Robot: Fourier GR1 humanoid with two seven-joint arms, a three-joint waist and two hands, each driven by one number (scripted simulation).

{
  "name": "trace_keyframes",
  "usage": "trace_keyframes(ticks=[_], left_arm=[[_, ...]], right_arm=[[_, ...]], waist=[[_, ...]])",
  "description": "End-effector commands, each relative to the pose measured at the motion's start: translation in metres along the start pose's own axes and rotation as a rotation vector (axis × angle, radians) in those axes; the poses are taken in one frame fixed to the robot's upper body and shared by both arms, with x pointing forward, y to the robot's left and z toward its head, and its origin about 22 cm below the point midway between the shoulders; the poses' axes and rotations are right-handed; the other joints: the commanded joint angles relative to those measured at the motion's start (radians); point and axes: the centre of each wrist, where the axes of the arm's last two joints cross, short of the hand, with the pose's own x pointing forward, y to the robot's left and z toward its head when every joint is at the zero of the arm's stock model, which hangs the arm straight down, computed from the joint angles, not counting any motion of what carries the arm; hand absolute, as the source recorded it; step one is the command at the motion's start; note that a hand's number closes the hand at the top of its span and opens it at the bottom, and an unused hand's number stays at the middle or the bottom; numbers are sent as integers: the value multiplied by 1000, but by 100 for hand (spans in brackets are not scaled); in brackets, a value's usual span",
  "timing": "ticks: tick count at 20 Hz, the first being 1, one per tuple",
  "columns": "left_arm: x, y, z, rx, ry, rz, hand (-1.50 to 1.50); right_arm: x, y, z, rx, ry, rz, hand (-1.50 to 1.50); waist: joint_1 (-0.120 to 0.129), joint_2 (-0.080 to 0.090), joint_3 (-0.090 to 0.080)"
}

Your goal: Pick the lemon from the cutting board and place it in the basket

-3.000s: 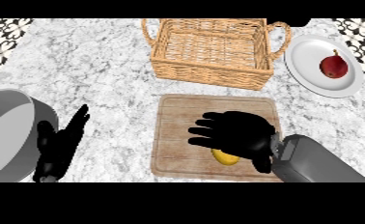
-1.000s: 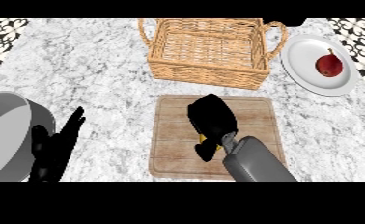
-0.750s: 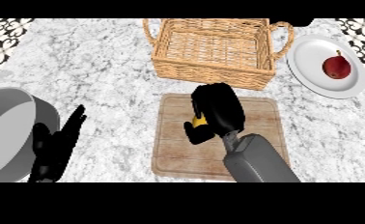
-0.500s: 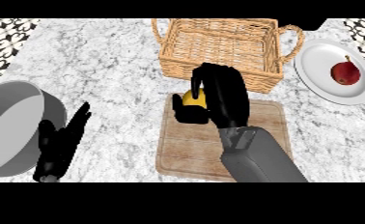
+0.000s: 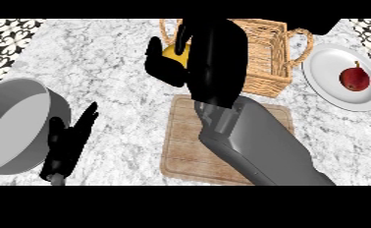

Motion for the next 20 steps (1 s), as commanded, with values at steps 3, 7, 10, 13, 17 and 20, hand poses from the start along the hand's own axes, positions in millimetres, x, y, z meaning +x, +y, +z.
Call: trace_keyframes(ticks=[3,7,10,13,17,20], left_arm=[[-17,-6,-4,-5,109,11,0],[-24,3,5,-10,109,-2,0],[-31,-8,3,6,104,30,0],[-29,6,3,16,116,29,0],[-38,-3,8,16,114,32,0],[-26,7,10,47,114,27,0]], right_arm=[[61,-22,-32,-126,201,-61,150],[82,-22,-51,-154,239,-23,150],[85,-21,-68,-144,256,-13,150],[88,-12,-75,-158,265,36,150],[63,1,-100,-122,293,41,150],[53,4,-112,-98,299,30,150]], waist=[[-12,13,-8],[-3,14,-7],[-22,18,-7],[-24,17,-7],[-32,23,-5],[-36,19,-4]])
